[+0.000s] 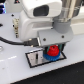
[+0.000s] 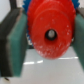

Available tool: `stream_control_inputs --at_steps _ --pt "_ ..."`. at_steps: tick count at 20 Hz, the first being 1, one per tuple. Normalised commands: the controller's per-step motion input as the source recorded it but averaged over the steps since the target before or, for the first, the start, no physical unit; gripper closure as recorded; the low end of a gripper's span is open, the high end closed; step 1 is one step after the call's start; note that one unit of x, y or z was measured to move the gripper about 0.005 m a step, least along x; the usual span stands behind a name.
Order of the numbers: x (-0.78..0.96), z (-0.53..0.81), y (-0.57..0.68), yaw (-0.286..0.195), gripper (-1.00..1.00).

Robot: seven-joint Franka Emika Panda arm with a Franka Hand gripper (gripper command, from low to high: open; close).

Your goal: Insert the blue gear onto the right peg, followed by the red gear

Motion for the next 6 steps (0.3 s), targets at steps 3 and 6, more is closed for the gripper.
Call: stream_control_inputs --at_steps 3,6 --pt "0.00 0.58 0.07 0.000 -1.00" --pt "0.00 0.07 -0.02 0.000 -1.00"
